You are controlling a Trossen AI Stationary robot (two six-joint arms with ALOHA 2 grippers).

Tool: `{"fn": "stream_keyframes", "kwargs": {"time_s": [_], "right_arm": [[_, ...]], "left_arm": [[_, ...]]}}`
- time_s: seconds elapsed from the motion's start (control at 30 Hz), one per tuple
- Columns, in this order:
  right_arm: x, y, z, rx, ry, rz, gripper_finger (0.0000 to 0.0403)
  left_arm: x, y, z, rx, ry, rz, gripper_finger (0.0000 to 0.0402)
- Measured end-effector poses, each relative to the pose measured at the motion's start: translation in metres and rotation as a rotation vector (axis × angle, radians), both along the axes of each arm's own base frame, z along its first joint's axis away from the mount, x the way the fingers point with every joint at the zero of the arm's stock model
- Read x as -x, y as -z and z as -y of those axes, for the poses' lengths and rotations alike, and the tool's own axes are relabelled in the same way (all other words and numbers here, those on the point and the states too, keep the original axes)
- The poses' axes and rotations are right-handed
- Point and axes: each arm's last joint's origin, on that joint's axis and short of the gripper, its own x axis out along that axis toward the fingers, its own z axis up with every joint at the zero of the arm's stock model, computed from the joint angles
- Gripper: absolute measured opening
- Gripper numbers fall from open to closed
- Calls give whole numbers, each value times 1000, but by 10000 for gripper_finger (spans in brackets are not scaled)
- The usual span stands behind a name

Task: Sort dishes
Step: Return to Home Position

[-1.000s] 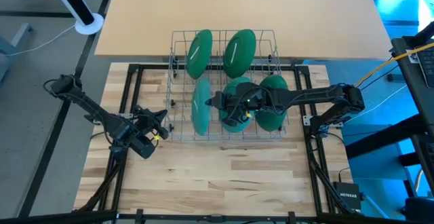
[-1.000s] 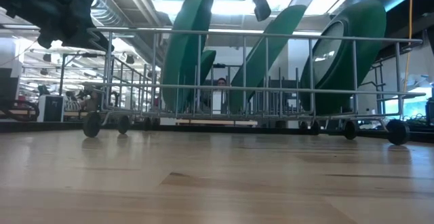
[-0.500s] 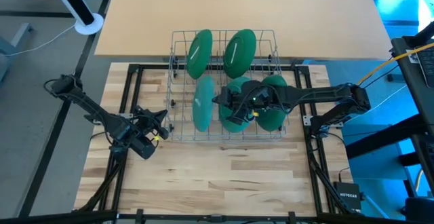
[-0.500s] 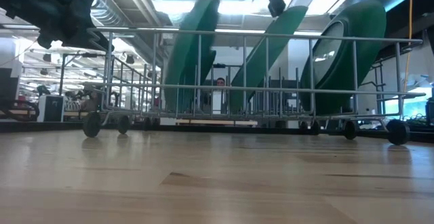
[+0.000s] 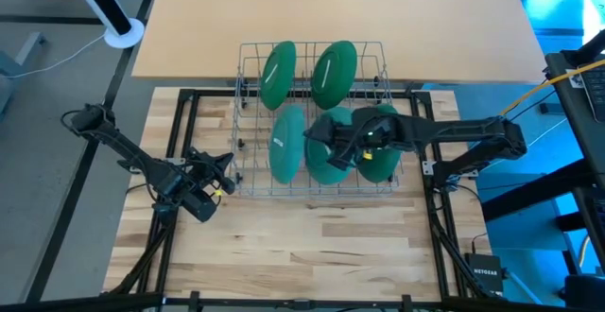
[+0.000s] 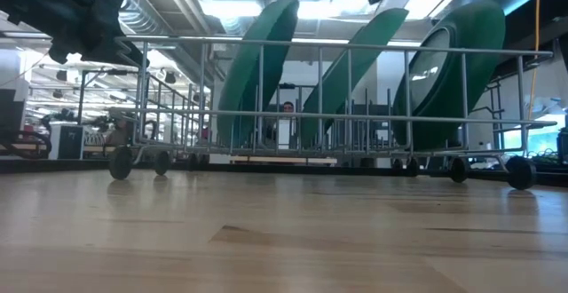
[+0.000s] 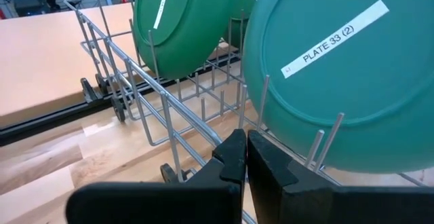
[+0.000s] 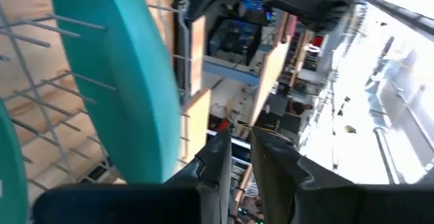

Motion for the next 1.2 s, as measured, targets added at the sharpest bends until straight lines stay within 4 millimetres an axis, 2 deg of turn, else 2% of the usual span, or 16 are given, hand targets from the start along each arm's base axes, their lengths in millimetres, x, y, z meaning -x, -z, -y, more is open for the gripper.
{"fn": "stream_keyframes", "kwargs": {"time_s": [0.13,0.3,0.43,0.6,0.83,0.97,1.2], "right_arm": [[19,-20,1,10,25,69,63],[51,-47,4,7,153,182,63],[79,-67,6,-203,269,334,63],[114,-83,5,-477,281,454,63],[158,-81,-3,-801,122,318,63],[175,-76,-7,-950,51,234,63],[196,-58,-6,-1033,99,268,62]], "left_arm": [[0,0,0,-2,-1,1,3],[0,0,0,-2,-1,2,3],[0,0,0,-3,-1,2,3],[0,0,0,-3,-2,4,3],[0,-1,0,-4,-2,4,3],[0,-1,0,-4,-2,5,3],[0,-1,0,-4,-2,6,3]]}}
